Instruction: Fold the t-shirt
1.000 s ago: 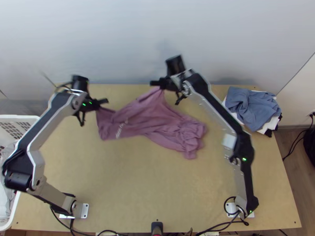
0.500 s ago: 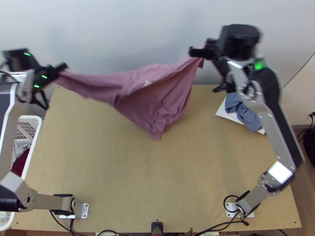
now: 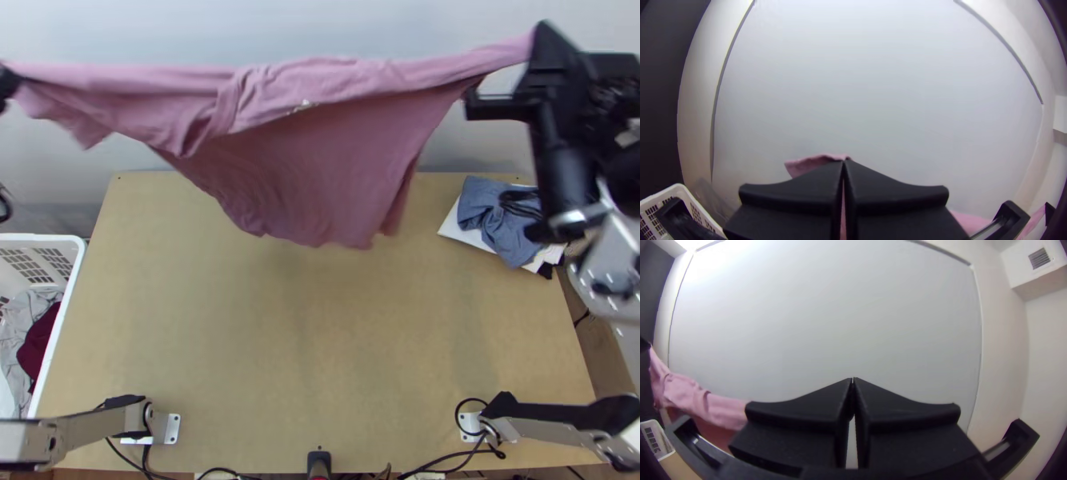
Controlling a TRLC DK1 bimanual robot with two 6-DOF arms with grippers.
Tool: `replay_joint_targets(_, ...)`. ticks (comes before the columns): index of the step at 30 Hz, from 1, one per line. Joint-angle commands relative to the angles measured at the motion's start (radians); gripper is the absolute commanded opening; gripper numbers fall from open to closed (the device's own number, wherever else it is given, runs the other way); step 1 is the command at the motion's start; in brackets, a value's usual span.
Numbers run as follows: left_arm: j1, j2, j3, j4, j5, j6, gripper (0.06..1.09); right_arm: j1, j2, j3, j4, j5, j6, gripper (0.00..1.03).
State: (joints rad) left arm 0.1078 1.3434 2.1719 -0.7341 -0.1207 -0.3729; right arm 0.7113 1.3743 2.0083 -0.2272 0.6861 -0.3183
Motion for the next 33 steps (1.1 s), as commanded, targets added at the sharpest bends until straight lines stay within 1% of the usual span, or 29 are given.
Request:
replay_joint_targets(1, 0.000, -0.102, 0.055, 0.059, -0.002, 0.046, 0.10, 0.114, -0.149, -0.178, 0.325, 0.069, -0.303, 0.03)
replay_joint_targets(4, 0.001, -0.147, 0.057, 0.088, -0.004, 0.049, 0.10, 0.177, -0.187, -0.227, 0.407, 0.082, -0.421, 0.03)
replay_joint_targets(6, 0.007, -0.178, 0.055, 0.121, -0.031, 0.072, 0.10, 0.231, -0.218, -0.275, 0.497, 0.098, -0.531, 0.03)
replay_joint_targets(7, 0.009, -0.193, 0.054, 0.122, -0.033, 0.081, 0.10, 0.260, -0.231, -0.290, 0.526, 0.105, -0.576, 0.03)
replay_joint_targets(8, 0.015, -0.208, 0.046, 0.122, -0.036, 0.108, 0.10, 0.290, -0.242, -0.293, 0.532, 0.122, -0.601, 0.03)
replay_joint_targets(11, 0.067, -0.250, 0.032, 0.122, -0.046, 0.121, 0.10, 0.355, -0.267, -0.296, 0.526, 0.178, -0.636, 0.03)
replay_joint_targets(16, 0.096, -0.267, 0.002, 0.091, -0.063, 0.124, 0.10, 0.453, -0.277, -0.332, 0.497, 0.326, -0.643, 0.03)
replay_joint_targets(19, 0.099, -0.237, -0.103, 0.128, -0.079, 0.086, 0.10, 0.456, -0.284, -0.367, 0.425, 0.348, -0.564, 0.03)
replay_joint_targets(23, 0.082, -0.096, -0.142, 0.211, -0.083, -0.004, 0.10, 0.447, -0.277, -0.428, 0.419, 0.346, -0.542, 0.03)
replay_joint_targets(24, 0.055, -0.049, -0.141, 0.228, -0.096, -0.018, 0.10, 0.436, -0.277, -0.448, 0.420, 0.345, -0.530, 0.03)
replay_joint_targets(26, -0.031, 0.049, -0.121, 0.246, -0.152, -0.018, 0.10, 0.393, -0.276, -0.490, 0.407, 0.336, -0.482, 0.03)
replay_joint_targets(27, -0.057, 0.096, -0.116, 0.252, -0.154, -0.026, 0.10, 0.353, -0.276, -0.507, 0.342, 0.313, -0.409, 0.03)
replay_joint_targets(28, -0.080, 0.140, -0.116, 0.252, -0.154, -0.029, 0.10, 0.292, -0.273, -0.510, 0.224, 0.265, -0.274, 0.03)
replay_joint_targets(29, -0.095, 0.183, -0.116, 0.252, -0.154, -0.037, 0.10, 0.212, -0.262, -0.508, 0.106, 0.196, -0.139, 0.03)
replay_joint_targets(30, -0.129, 0.226, -0.118, 0.252, -0.154, -0.040, 0.10, 0.148, -0.250, -0.507, 0.009, 0.141, -0.033, 0.03)
replay_joint_targets(31, -0.154, 0.267, -0.118, 0.257, -0.155, -0.046, 0.10, 0.100, -0.236, -0.511, -0.043, 0.110, 0.047, 0.03)
replay_joint_targets(33, -0.200, 0.347, -0.116, 0.275, -0.160, -0.052, 0.10, 0.022, -0.213, -0.537, -0.083, 0.050, 0.148, 0.03)
